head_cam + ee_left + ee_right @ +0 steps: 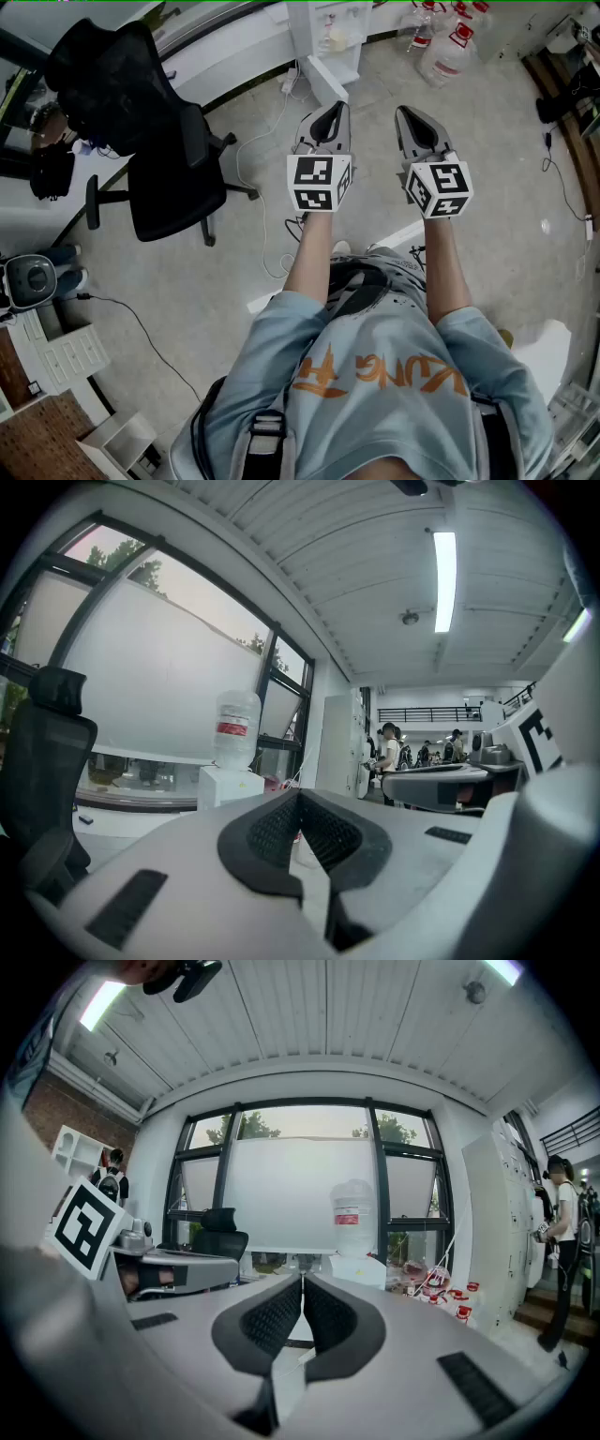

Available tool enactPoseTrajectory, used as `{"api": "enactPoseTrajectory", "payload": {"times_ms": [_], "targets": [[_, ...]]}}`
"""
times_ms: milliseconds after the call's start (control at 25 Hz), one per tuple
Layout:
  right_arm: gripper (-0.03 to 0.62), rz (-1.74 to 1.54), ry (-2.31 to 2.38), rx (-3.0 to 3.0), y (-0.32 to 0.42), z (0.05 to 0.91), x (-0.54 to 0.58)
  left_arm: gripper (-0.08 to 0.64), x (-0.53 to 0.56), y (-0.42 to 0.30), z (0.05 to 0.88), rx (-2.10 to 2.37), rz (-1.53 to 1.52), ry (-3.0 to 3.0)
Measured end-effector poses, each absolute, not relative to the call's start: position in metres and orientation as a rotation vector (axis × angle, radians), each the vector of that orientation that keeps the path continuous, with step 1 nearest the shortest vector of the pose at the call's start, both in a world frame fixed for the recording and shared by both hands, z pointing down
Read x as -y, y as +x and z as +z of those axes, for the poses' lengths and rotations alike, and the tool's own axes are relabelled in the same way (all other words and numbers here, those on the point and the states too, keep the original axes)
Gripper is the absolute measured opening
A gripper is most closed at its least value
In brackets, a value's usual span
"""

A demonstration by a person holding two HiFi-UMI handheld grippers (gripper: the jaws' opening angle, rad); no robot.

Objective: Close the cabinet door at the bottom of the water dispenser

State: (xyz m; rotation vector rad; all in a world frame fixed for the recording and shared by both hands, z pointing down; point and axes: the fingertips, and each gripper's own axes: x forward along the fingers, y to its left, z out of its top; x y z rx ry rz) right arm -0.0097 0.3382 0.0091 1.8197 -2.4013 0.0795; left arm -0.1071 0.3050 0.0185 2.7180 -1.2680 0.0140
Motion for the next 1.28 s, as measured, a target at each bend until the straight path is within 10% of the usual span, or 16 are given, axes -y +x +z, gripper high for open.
{"api": "enactPoseTrajectory", "payload": {"times_ms": [1280], "targets": [[0.029, -0.050, 1.745, 2.425, -0.055, -0.044, -0.273, 0.020, -0.242, -0.203, 0.011, 1.406, -0.226, 2.553]]}}
